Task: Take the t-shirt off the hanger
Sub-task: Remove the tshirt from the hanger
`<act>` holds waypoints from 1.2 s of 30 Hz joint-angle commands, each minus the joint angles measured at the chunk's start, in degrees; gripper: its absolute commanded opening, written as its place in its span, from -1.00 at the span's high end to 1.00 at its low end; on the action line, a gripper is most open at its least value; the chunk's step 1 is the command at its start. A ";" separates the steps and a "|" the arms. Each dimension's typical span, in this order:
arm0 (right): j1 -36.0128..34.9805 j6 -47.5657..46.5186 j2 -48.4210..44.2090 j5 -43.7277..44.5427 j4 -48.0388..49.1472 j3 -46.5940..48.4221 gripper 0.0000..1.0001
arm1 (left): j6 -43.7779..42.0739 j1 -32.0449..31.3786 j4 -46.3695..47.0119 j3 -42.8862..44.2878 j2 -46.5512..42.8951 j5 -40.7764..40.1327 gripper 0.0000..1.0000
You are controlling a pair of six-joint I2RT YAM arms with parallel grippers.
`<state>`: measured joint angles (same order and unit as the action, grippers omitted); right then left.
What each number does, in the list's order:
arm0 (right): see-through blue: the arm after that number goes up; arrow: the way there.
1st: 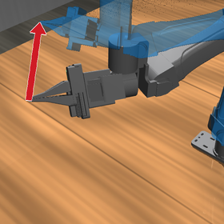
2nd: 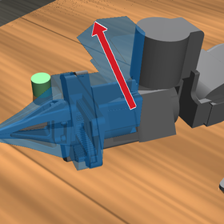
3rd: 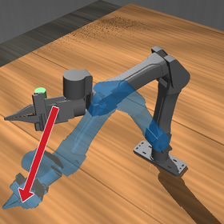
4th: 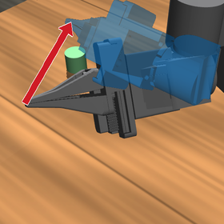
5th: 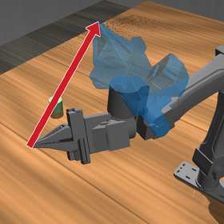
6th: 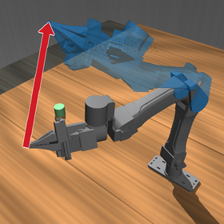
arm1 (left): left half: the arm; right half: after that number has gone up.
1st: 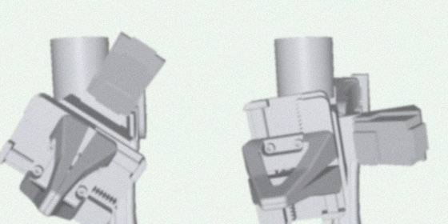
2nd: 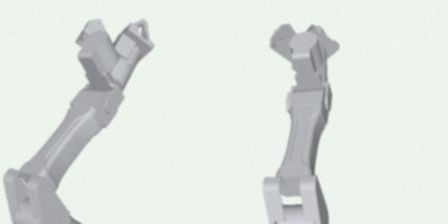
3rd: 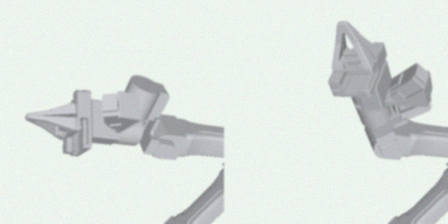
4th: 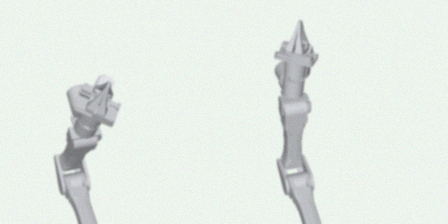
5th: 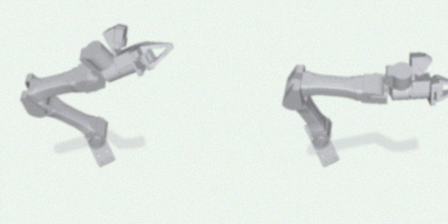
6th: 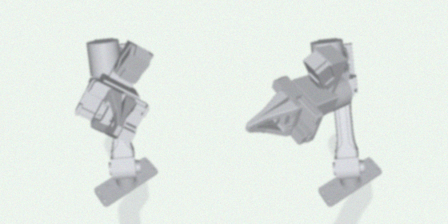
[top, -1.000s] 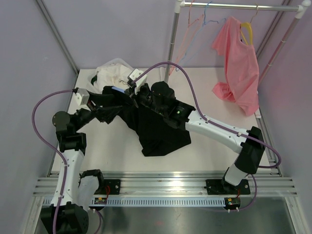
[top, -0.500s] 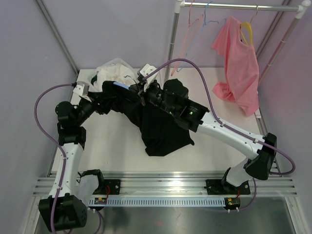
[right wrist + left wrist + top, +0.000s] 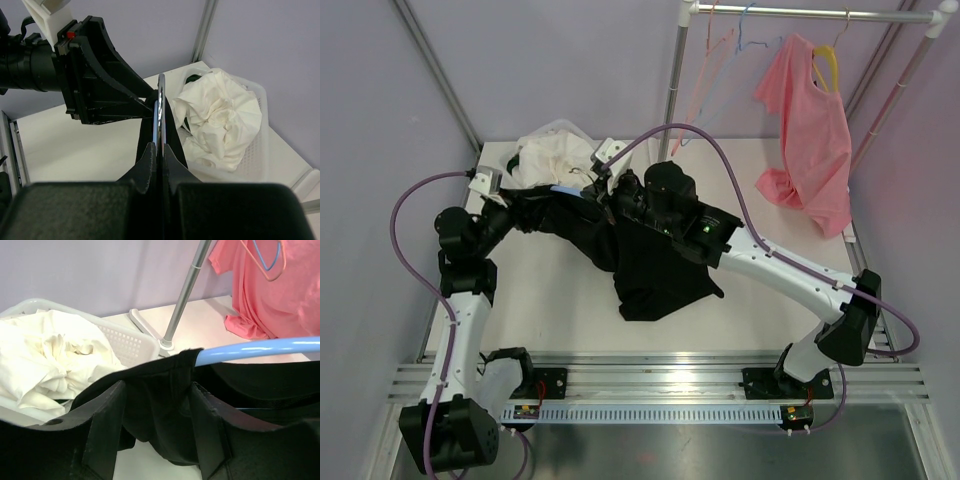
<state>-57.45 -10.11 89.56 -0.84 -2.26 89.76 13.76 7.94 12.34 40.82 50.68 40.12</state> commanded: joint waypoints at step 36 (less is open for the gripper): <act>-0.47 -11.51 -16.52 -4.79 -1.79 -8.62 1.00 | -2.95 -0.30 -11.20 13.24 14.98 -8.13 1.00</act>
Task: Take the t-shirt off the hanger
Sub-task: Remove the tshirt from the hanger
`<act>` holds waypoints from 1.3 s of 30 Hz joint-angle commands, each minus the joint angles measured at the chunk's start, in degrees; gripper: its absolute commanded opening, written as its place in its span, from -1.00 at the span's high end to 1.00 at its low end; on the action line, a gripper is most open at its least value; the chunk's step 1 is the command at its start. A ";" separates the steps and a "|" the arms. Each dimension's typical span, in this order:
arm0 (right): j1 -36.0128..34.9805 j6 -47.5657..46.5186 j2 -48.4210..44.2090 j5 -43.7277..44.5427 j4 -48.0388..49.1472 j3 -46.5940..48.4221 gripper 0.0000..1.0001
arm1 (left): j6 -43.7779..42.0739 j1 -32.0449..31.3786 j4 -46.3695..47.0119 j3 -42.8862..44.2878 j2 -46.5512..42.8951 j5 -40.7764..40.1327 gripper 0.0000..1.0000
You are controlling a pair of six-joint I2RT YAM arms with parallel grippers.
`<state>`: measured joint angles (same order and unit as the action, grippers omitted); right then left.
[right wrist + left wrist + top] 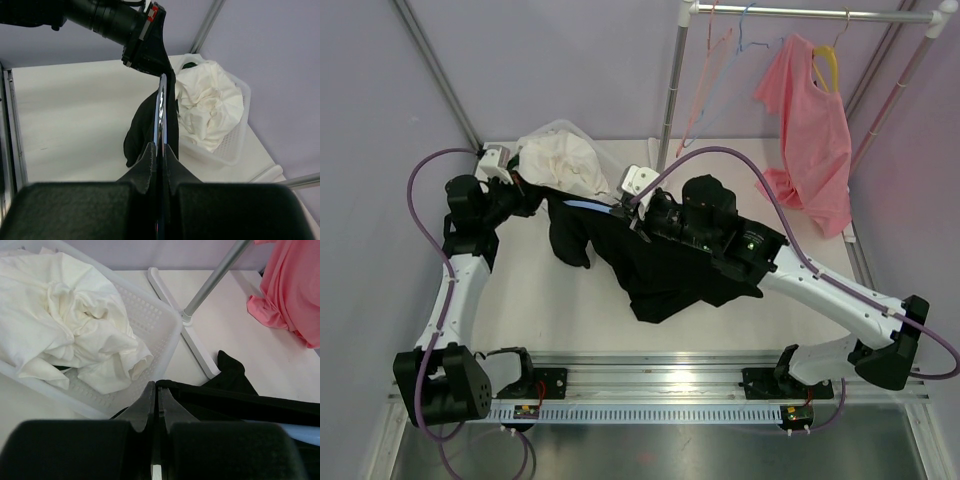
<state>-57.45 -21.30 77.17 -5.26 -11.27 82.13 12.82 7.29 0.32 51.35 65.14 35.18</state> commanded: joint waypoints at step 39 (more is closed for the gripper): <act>-0.56 7.40 -8.53 14.04 61.34 -23.24 1.00 | -4.38 -3.51 -0.58 2.00 -1.15 -1.79 1.00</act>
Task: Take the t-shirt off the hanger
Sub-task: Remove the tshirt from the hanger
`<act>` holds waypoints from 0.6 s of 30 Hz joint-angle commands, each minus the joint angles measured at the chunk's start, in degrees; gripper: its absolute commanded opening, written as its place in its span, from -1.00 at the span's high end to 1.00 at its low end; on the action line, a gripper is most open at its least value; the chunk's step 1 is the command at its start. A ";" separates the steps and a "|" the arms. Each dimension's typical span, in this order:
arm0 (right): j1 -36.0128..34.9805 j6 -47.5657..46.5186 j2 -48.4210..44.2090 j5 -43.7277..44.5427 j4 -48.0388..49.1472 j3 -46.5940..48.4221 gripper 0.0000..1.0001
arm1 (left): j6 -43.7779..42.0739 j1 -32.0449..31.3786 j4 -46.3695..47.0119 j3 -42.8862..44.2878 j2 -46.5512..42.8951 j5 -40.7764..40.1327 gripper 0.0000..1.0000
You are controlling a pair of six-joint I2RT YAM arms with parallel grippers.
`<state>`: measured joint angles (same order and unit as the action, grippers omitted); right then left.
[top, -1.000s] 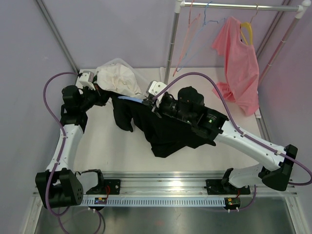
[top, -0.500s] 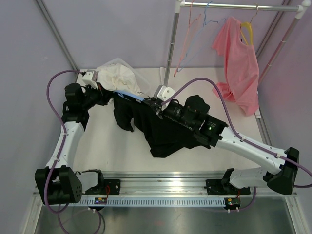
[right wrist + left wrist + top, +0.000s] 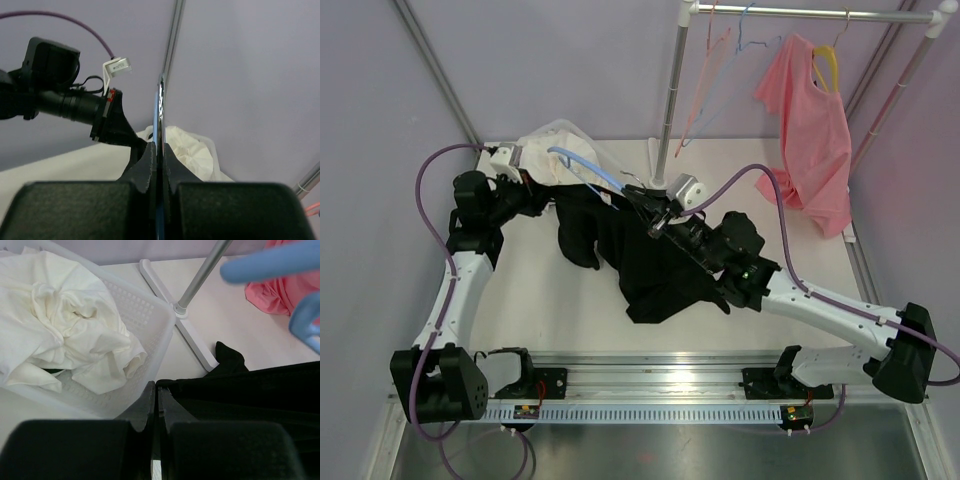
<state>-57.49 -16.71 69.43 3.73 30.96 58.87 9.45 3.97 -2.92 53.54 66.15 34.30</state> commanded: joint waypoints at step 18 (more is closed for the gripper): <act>-0.43 1.50 9.76 6.73 55.87 -6.84 1.00 | -20.16 -21.54 -1.55 -5.29 -12.10 -1.35 0.85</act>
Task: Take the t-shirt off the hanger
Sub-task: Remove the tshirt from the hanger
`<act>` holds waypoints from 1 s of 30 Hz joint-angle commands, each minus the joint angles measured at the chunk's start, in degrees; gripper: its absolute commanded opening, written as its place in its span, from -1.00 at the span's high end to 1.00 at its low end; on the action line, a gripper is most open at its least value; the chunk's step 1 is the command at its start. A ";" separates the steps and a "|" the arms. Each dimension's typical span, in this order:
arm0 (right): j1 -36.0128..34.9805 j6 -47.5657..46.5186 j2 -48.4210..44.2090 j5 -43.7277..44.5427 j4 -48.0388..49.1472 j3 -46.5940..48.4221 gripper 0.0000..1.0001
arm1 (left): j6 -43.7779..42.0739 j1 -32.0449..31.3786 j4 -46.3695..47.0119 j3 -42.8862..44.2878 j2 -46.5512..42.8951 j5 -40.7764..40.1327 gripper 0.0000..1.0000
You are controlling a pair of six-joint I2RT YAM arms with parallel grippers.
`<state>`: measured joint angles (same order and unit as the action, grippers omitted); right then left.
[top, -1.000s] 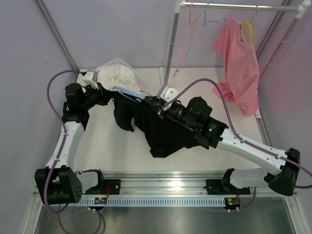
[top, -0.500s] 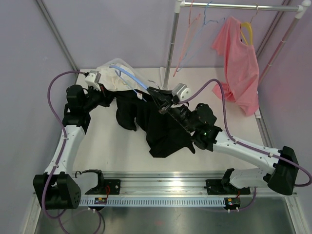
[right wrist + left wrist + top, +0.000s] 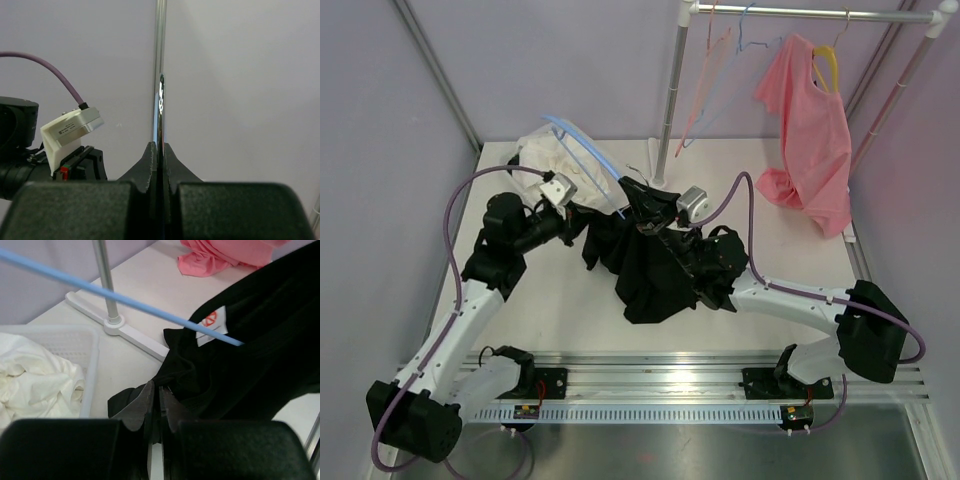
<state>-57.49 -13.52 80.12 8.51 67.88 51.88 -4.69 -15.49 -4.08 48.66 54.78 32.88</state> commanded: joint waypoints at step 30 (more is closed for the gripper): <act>-1.04 0.69 4.61 27.61 -3.63 19.04 1.00 | -12.45 -10.53 9.25 -14.74 -22.18 1.75 -0.97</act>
<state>-57.65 -13.65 83.05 33.43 62.85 67.75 -16.71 -25.26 0.05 35.03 33.04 32.60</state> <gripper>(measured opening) 0.033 0.984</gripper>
